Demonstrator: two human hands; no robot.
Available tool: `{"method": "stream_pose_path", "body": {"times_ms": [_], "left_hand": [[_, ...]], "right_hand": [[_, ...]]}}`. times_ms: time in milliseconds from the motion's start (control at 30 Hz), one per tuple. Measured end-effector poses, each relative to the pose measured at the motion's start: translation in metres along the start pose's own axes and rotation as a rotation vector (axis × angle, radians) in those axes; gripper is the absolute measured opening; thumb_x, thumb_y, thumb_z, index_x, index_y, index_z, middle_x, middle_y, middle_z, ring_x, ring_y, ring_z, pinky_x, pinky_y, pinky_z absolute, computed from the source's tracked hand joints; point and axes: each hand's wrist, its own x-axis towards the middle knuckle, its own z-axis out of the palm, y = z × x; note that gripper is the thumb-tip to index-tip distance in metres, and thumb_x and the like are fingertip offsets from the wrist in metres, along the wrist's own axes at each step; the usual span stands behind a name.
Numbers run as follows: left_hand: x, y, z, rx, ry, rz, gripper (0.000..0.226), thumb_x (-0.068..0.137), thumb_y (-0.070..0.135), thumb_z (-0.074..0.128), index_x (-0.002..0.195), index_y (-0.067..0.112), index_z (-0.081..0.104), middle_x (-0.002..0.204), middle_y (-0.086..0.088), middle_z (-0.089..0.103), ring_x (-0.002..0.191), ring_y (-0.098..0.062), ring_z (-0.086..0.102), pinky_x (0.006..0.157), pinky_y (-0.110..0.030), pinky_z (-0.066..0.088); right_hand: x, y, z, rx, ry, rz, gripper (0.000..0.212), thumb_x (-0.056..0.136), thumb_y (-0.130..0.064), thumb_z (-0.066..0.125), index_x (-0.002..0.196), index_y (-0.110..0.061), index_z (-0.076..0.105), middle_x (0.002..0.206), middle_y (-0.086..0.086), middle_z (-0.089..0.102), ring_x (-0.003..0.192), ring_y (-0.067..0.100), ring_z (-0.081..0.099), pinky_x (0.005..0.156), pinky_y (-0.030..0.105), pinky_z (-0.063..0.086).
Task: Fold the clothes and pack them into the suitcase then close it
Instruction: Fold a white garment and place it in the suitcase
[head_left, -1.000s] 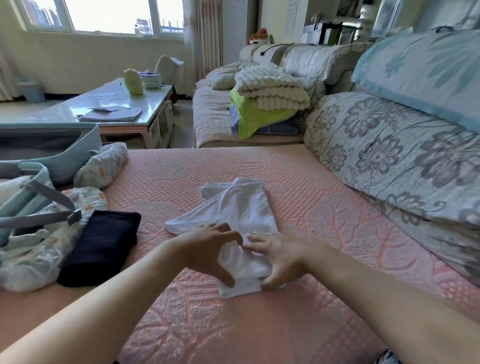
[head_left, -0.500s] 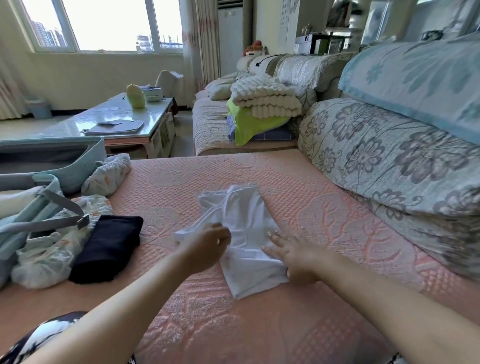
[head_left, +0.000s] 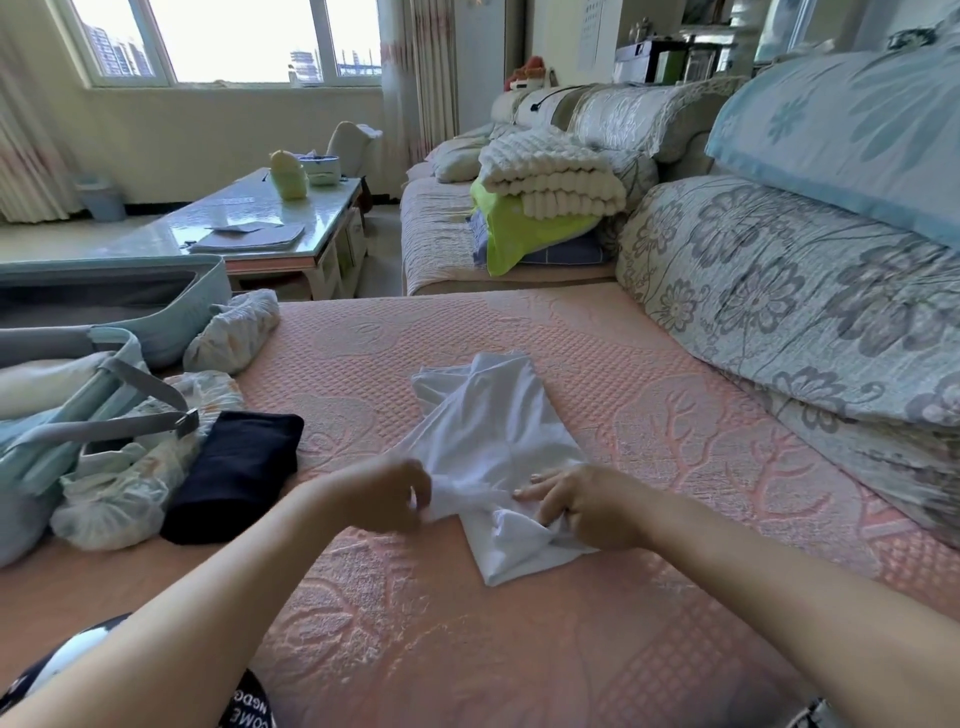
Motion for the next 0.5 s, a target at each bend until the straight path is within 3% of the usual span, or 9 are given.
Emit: {"method": "stream_pose_path", "body": {"times_ms": [33, 67, 167, 200, 233, 300, 367, 400, 500], "left_hand": [[-0.002, 0.002, 0.001, 0.005, -0.097, -0.007, 0.015, 0.082, 0.026, 0.067, 0.076, 0.038, 0.06, 0.105, 0.013, 0.055, 0.095, -0.007, 0.052, 0.088, -0.031, 0.048], [-0.003, 0.006, -0.001, 0.016, -0.067, 0.006, 0.012, 0.084, 0.025, 0.063, 0.078, 0.036, 0.062, 0.107, 0.013, 0.055, 0.097, -0.008, 0.052, 0.088, -0.029, 0.047], [0.001, 0.024, -0.012, 0.104, 0.409, 0.101, 0.011, 0.08, 0.022, 0.055, 0.08, 0.028, 0.064, 0.102, 0.013, 0.056, 0.101, -0.015, 0.054, 0.08, -0.029, 0.043], [0.003, 0.031, -0.013, 0.102, 0.498, 0.161, 0.011, 0.076, 0.024, 0.054, 0.084, 0.028, 0.06, 0.102, 0.013, 0.054, 0.101, -0.015, 0.051, 0.082, -0.03, 0.043], [0.003, 0.039, -0.01, 0.089, 0.505, 0.245, 0.018, 0.073, 0.029, 0.056, 0.091, 0.03, 0.057, 0.106, 0.013, 0.052, 0.102, -0.012, 0.048, 0.084, -0.031, 0.045], [0.003, 0.058, 0.008, 0.098, 0.312, 0.374, 0.048, 0.073, 0.049, 0.063, 0.116, 0.033, 0.052, 0.121, 0.011, 0.049, 0.107, -0.008, 0.043, 0.09, -0.03, 0.044], [0.003, 0.071, 0.031, 0.208, 0.113, 0.375, 0.08, 0.066, 0.071, 0.061, 0.136, 0.038, 0.039, 0.13, 0.01, 0.043, 0.114, -0.009, 0.04, 0.092, -0.03, 0.041], [0.004, 0.073, 0.038, 0.223, 0.109, 0.358, 0.08, 0.066, 0.072, 0.06, 0.136, 0.04, 0.039, 0.127, 0.009, 0.043, 0.115, -0.011, 0.041, 0.09, -0.031, 0.041], [0.005, 0.073, 0.025, -0.005, 0.152, 0.303, 0.032, 0.082, 0.041, 0.067, 0.112, 0.033, 0.062, 0.105, 0.01, 0.053, 0.107, -0.015, 0.05, 0.081, -0.035, 0.047]], "right_hand": [[-0.002, 0.003, 0.001, 0.032, 0.012, 0.021, 0.047, 0.086, 0.002, 0.047, 0.107, -0.025, 0.079, 0.148, -0.019, 0.049, 0.143, -0.002, 0.031, 0.119, 0.019, 0.022], [-0.004, 0.004, 0.002, 0.058, 0.031, 0.034, 0.043, 0.085, -0.001, 0.05, 0.104, -0.026, 0.08, 0.146, -0.019, 0.05, 0.142, -0.002, 0.034, 0.119, 0.022, 0.025], [-0.015, 0.002, -0.001, 0.006, 0.062, 0.021, 0.033, 0.082, -0.023, 0.063, 0.111, -0.036, 0.073, 0.154, -0.019, 0.041, 0.141, 0.003, 0.037, 0.116, 0.031, 0.034], [-0.02, 0.0, -0.001, -0.069, 0.022, 0.017, 0.047, 0.081, -0.031, 0.066, 0.126, -0.043, 0.063, 0.16, -0.016, 0.029, 0.145, 0.006, 0.03, 0.118, 0.033, 0.031], [-0.022, -0.001, -0.001, -0.139, -0.042, 0.027, 0.067, 0.079, -0.035, 0.068, 0.141, -0.048, 0.046, 0.165, -0.014, 0.015, 0.15, 0.009, 0.019, 0.121, 0.034, 0.024], [-0.025, -0.005, 0.001, -0.211, -0.149, 0.083, 0.091, 0.082, -0.032, 0.067, 0.155, -0.049, 0.016, 0.167, -0.011, -0.003, 0.153, 0.01, 0.002, 0.122, 0.033, 0.012], [-0.019, -0.007, 0.005, -0.273, -0.116, 0.07, 0.082, 0.091, -0.019, 0.06, 0.157, -0.042, 0.017, 0.168, -0.005, 0.001, 0.154, 0.014, 0.007, 0.12, 0.033, 0.021], [-0.016, -0.006, 0.006, -0.319, -0.077, 0.037, 0.073, 0.096, -0.013, 0.053, 0.156, -0.04, 0.023, 0.168, -0.003, 0.009, 0.153, 0.017, 0.015, 0.116, 0.036, 0.03], [-0.01, -0.007, 0.002, -0.341, 0.02, -0.06, 0.055, 0.099, -0.01, 0.046, 0.145, -0.039, 0.048, 0.157, -0.009, 0.039, 0.139, 0.019, 0.046, 0.103, 0.037, 0.047]]}}
